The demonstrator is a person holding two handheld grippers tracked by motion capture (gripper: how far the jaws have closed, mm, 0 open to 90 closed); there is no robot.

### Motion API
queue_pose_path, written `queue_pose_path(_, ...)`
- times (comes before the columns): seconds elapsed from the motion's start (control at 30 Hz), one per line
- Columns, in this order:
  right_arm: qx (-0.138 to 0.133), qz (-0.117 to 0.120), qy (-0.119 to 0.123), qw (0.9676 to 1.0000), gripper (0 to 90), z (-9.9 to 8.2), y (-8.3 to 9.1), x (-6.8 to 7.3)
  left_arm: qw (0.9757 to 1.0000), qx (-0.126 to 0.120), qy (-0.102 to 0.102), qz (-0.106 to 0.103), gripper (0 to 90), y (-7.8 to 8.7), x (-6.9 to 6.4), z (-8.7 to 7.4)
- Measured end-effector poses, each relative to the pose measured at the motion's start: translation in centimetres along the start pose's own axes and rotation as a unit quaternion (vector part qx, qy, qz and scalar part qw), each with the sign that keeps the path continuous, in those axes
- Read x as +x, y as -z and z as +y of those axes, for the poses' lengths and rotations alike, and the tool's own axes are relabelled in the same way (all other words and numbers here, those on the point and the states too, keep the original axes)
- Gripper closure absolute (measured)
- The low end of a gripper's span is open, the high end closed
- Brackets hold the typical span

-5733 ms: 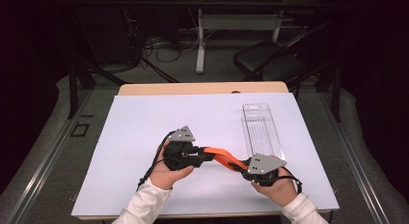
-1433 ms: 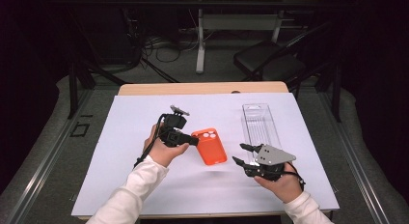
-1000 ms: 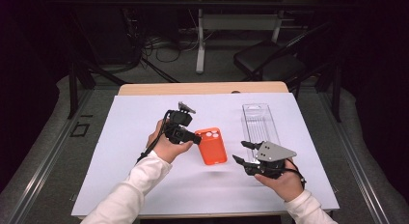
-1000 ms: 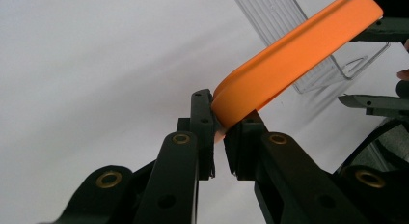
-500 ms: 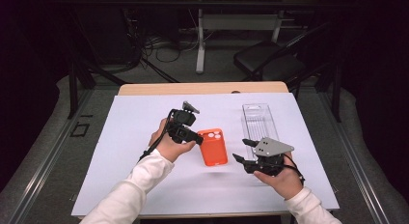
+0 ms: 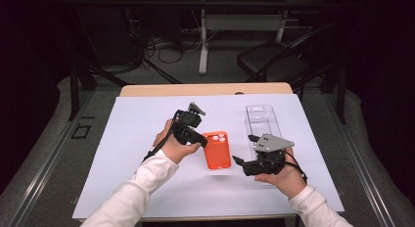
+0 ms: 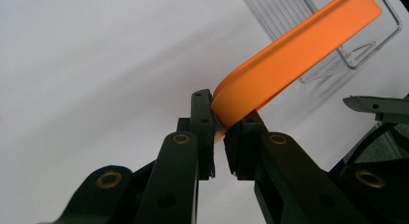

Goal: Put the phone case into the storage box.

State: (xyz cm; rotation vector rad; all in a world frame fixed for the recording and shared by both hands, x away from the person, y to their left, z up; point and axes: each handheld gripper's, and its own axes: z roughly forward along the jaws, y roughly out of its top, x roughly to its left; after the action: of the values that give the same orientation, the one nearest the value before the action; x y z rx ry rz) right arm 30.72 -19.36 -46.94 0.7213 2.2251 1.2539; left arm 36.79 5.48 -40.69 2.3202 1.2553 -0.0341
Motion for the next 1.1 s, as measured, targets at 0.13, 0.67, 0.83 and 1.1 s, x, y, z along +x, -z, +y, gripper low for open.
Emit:
queue_pose_path(0.13, 0.004, 0.003, 0.004, 1.0000, 14.4, 0.4, -0.3, 0.3, 1.0000, 0.003, 0.000, 0.003, 82.9, -0.1, -0.1, 0.1)
queue_pose_path(0.67, 0.016, 0.002, 0.048, 0.9987, 25.2, 2.8, -0.3, 1.0, 0.9998, 0.020, 0.002, 0.009, 82.9, -0.6, -0.5, 0.7)
queue_pose_path(0.83, 0.032, -0.006, 0.063, 0.9975, 31.2, 3.4, -0.5, 1.1, 0.9997, 0.022, 0.001, 0.010, 82.9, -0.7, -0.8, 0.9)
queue_pose_path(1.1, 0.031, -0.029, 0.084, 0.9956, 41.9, 3.9, -0.8, 1.3, 0.9994, 0.032, 0.000, 0.015, 82.9, -0.8, -1.1, 1.1)
